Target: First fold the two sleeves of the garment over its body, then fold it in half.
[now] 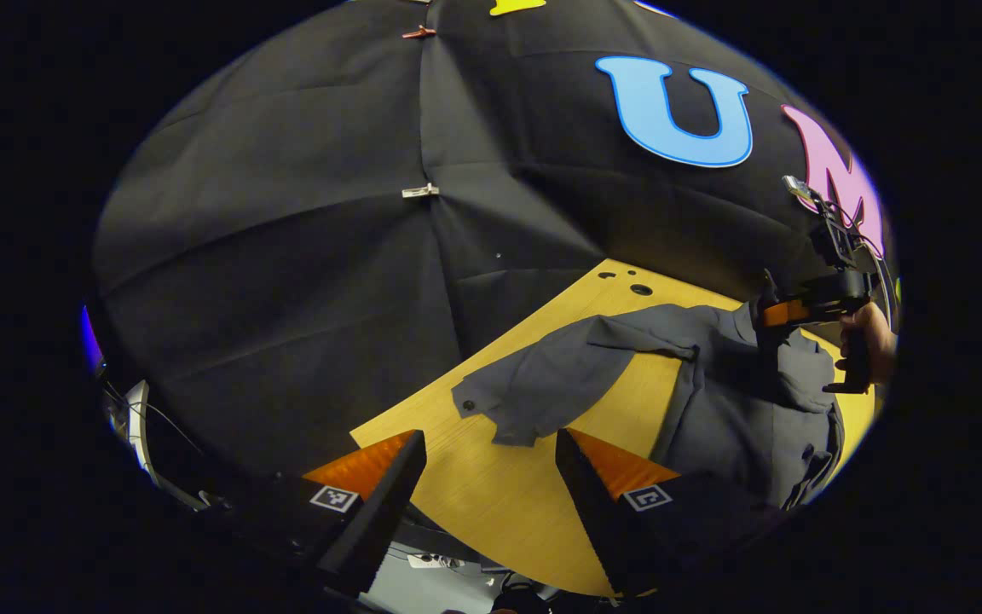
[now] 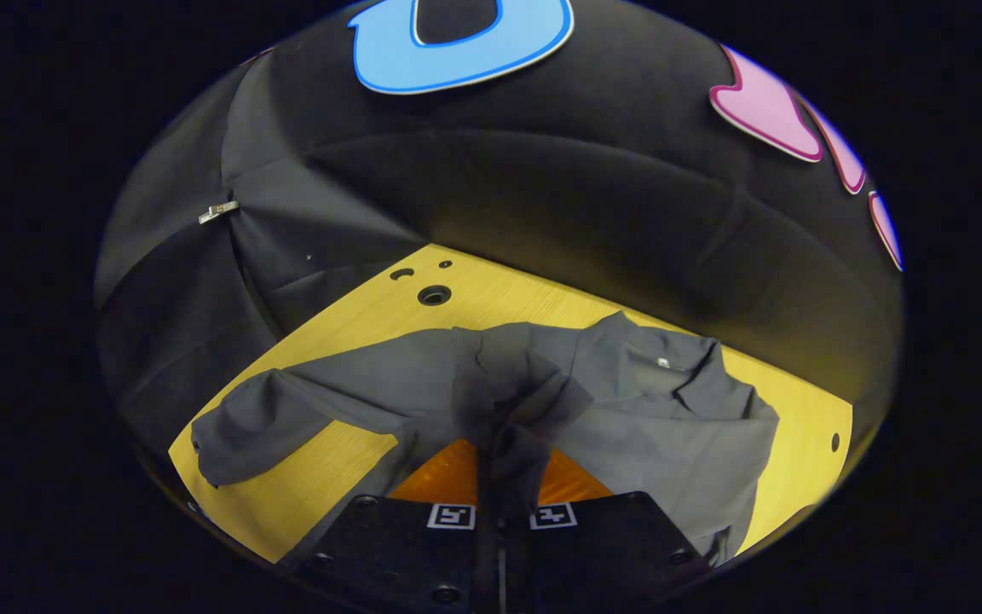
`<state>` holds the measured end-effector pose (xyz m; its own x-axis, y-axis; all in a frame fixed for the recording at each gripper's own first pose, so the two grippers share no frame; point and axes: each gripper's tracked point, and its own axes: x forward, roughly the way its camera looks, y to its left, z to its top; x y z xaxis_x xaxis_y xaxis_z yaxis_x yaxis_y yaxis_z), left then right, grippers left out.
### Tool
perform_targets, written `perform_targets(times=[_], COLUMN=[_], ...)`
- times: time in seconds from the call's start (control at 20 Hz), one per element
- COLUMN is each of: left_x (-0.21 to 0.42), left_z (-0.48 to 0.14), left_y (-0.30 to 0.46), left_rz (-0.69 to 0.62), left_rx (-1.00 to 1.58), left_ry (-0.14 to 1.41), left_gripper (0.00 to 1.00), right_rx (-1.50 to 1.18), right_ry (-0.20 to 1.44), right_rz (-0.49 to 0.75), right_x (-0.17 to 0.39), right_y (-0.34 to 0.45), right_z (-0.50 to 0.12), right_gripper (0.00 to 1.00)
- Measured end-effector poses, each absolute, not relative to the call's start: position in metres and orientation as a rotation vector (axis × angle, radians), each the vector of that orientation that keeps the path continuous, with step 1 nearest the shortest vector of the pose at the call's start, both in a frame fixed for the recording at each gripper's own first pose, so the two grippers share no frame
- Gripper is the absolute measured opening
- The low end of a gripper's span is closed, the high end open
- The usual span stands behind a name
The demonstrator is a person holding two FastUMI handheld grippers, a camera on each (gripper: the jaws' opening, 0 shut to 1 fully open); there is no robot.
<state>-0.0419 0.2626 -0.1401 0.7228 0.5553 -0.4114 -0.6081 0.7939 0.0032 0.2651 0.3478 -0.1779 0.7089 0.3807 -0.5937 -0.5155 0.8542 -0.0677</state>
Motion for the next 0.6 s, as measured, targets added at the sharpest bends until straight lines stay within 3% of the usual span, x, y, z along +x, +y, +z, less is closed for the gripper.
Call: perform_targets(times=[0.05, 0.15, 0.2, 0.25, 0.3, 0.45, 0.5, 0.6], left_x=[-0.045, -0.05, -0.05, -0.048, -0.047, -0.04, -0.038, -0.032], left_z=[-0.143, -0.146, -0.147, -0.147, -0.149, -0.147, -0.146, -0.148], left_y=[0.265, 0.269, 0.269, 0.27, 0.27, 0.27, 0.271, 0.275], left_rz=[0.65, 0.659, 0.661, 0.662, 0.663, 0.657, 0.653, 0.644], left_rx=[-0.138, -0.141, -0.148, -0.157, -0.166, -0.188, -0.19, -0.191], left_ry=[0.413, 0.416, 0.416, 0.415, 0.415, 0.398, 0.393, 0.387], left_gripper=[0.96, 0.96, 0.96, 0.96, 0.96, 0.97, 0.96, 0.96], right_rx=[-0.226, -0.191, -0.18, -0.189, -0.194, -0.219, -0.224, -0.228], right_ry=[0.62, 0.649, 0.653, 0.648, 0.64, 0.606, 0.6, 0.587], right_rz=[0.511, 0.534, 0.546, 0.55, 0.568, 0.6, 0.604, 0.603], right_x=[0.264, 0.259, 0.257, 0.254, 0.248, 0.228, 0.224, 0.21], right_y=[0.353, 0.366, 0.371, 0.372, 0.375, 0.374, 0.371, 0.362], right_z=[-0.185, -0.193, -0.194, -0.193, -0.191, -0.178, -0.174, -0.16], right_gripper=[0.01, 0.21, 0.19, 0.22, 0.53, 0.92, 0.99, 0.99])
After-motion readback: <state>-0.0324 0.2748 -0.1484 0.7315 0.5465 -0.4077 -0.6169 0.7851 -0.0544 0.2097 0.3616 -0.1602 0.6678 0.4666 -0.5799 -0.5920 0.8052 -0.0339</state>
